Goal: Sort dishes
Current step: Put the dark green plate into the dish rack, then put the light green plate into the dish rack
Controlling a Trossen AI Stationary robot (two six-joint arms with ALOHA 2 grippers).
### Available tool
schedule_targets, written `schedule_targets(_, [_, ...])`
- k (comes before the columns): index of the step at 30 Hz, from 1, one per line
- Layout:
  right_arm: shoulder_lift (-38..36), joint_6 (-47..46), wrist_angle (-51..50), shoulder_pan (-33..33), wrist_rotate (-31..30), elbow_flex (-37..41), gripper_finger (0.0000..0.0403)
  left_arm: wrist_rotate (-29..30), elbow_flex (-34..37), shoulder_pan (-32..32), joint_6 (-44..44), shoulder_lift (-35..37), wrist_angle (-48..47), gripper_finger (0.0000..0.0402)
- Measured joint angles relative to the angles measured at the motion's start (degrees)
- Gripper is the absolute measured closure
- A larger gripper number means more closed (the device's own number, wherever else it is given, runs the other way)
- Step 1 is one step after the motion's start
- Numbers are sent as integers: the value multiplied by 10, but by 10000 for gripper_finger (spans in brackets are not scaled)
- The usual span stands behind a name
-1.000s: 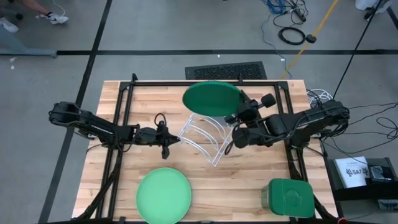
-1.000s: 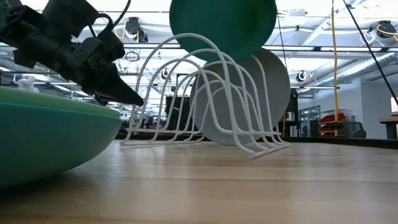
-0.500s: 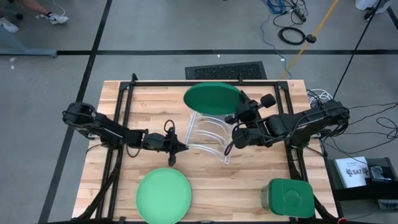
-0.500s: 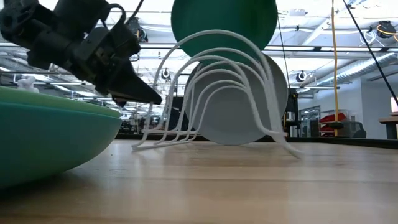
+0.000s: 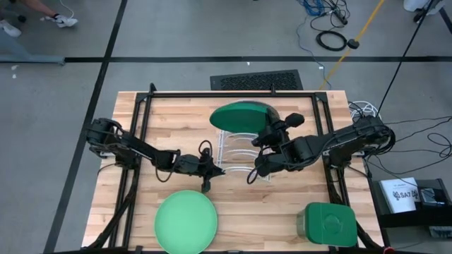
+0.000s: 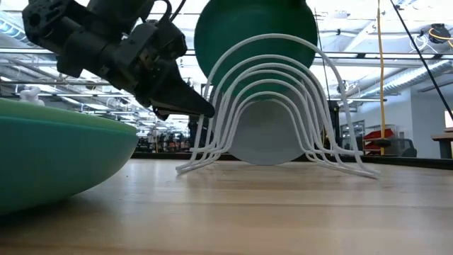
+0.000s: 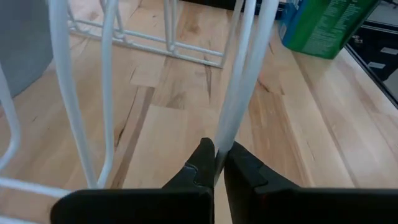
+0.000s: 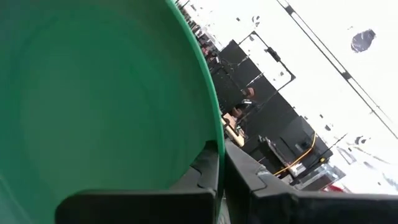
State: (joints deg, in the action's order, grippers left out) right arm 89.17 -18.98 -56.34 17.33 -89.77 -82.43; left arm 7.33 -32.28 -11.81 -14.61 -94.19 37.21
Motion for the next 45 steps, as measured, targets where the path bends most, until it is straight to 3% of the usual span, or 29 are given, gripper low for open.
schedule_targets(20, [127, -91, -166, -22, 138, 0, 397, 2, -12, 4, 44, -6, -3, 379])
schedule_targets(31, [136, -137, -238, -24, 171, 0, 266, 21, -12, 4, 12, -1, -7, 243])
schedule_targets(37, [136, -131, -274, -11, 166, 0, 212, 22, -12, 4, 3, 36, -24, 235])
schedule_targets(45, [136, -135, -322, 24, 149, 0, 202, 39, -12, 4, 19, 149, -170, 235])
